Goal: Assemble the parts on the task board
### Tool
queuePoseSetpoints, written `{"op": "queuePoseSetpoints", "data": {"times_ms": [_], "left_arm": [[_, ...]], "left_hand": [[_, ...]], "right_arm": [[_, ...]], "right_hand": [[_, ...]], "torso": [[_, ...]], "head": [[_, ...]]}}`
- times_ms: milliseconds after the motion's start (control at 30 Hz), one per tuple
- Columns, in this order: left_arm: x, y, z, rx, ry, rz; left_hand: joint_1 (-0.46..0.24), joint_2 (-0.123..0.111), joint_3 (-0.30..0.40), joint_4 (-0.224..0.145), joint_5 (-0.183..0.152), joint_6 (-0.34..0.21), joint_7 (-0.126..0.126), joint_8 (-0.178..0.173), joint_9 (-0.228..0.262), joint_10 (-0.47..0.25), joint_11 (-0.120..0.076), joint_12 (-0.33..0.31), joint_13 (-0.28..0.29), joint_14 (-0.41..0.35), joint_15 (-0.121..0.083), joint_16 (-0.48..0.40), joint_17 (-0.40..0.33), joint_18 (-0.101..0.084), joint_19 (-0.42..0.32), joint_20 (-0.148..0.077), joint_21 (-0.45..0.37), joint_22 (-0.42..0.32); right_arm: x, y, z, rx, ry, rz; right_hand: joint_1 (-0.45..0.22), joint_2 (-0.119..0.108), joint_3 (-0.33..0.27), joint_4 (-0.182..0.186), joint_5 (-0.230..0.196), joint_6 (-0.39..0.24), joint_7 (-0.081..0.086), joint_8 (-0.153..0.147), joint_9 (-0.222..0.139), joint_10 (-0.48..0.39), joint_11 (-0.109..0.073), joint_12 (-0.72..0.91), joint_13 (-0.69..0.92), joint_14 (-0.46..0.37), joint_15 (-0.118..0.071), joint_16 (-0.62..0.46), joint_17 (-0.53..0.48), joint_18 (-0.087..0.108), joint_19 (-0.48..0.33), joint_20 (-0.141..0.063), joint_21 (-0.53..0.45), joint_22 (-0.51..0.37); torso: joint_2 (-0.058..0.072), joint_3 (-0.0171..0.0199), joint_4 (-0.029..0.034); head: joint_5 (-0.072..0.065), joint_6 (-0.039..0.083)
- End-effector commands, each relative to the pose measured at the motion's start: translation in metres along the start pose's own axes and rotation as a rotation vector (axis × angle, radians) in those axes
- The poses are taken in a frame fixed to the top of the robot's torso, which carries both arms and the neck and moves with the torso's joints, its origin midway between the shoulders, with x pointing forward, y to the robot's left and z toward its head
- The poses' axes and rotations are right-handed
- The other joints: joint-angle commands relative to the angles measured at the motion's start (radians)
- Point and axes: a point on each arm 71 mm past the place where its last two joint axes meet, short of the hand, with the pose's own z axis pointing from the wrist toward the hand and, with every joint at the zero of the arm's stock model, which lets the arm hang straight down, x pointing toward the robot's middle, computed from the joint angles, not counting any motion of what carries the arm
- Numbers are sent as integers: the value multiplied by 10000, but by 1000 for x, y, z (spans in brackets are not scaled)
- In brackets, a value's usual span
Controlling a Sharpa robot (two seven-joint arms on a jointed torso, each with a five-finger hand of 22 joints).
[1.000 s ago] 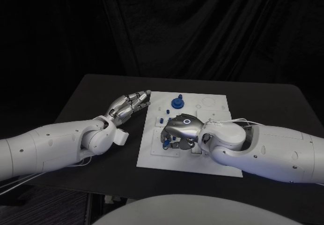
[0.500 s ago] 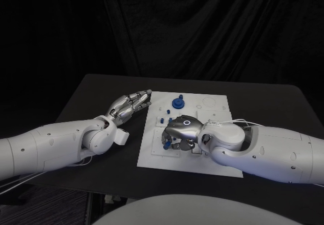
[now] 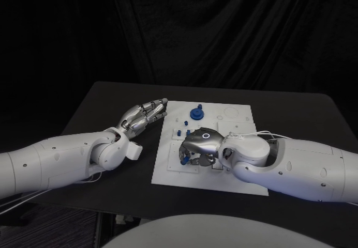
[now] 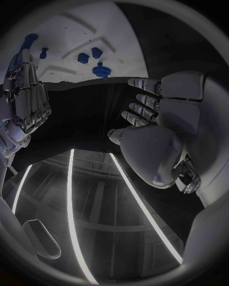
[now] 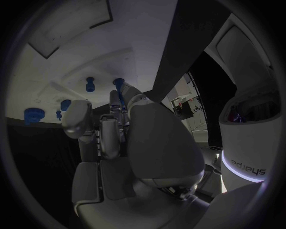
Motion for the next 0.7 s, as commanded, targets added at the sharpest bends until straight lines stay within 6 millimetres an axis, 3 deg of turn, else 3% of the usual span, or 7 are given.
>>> {"op": "queuePoseSetpoints", "data": {"times_ms": [33,333,433,467,600,633,700], "left_arm": [[1,-5,1,641,97,-129],[2,-5,2,611,134,-156],[2,-5,2,602,147,-165],[2,-5,2,603,147,-164],[2,-5,2,603,139,-156],[2,-5,2,600,134,-152],[1,-5,2,597,129,-147]], "left_hand": [[100,-13,46,-9,47,21,-57,-11,-11,-50,11,-25,-9,-23,68,-45,-11,189,-54,-9,64,-9],[131,3,66,6,86,48,-57,-3,-6,-64,-6,-31,-11,-24,81,-46,-11,187,-54,-1,70,-6],[173,9,84,25,97,219,95,39,19,-83,-76,-38,-12,-26,73,-47,-12,188,-55,5,79,-8],[173,12,84,32,88,247,120,46,23,-83,-84,-35,-12,-27,68,-47,-12,189,-56,5,80,-11],[127,19,57,65,13,228,108,44,19,-98,-83,-44,-14,-36,45,-50,-15,191,-57,4,85,-12],[113,25,52,69,0,229,101,44,19,-102,-81,-46,-14,-38,44,-51,-16,191,-58,4,86,-14],[106,28,49,71,-7,215,94,41,17,-107,-80,-54,-16,-40,44,-51,-16,191,-59,4,86,-16]], "right_arm": [[3,1,1,28,204,-117],[3,1,7,0,189,-156],[4,1,9,-23,156,-148],[4,1,9,-30,147,-145],[5,0,9,-45,83,-131],[5,0,9,-49,48,-128],[5,-1,8,-53,-24,-120]], "right_hand": [[27,57,31,-62,56,242,61,-5,1076,77,16,-44,-2,184,-75,-43,-18,-60,-55,6,-64,1376],[-40,51,83,-46,-73,-143,197,-412,1021,-208,190,-368,-37,124,59,-121,-93,-50,-157,91,-213,1341],[-169,-6,82,52,-190,-584,303,-758,916,-556,335,-578,-71,53,186,-214,-206,-23,-273,185,-438,1286],[-309,-106,59,164,-245,-1228,244,-1162,745,-959,468,-774,-125,-69,299,-362,-387,18,-444,262,-776,1206],[-527,-293,-35,293,-489,-2316,-141,-1832,432,-1773,647,-987,-128,-226,336,-462,-513,96,-658,365,-1110,1137],[-625,-336,-143,314,-668,-2817,-255,-1970,291,-2162,703,-1021,-101,-328,335,-551,-626,141,-791,381,-1359,1082],[-681,-351,-251,308,-778,-3116,-359,-1958,194,-2425,729,-959,-35,-403,342,-602,-693,166,-874,390,-1497,1055]], "torso": [[-3,1,-3],[-6,-11,-2],[-3,-4,-2],[-4,-2,0],[-1,-3,7],[0,-4,8],[1,-5,7]], "head": [[1,-1],[-22,-1],[-26,-1],[-26,-1],[-31,-1],[-34,-1],[-38,-1]]}}
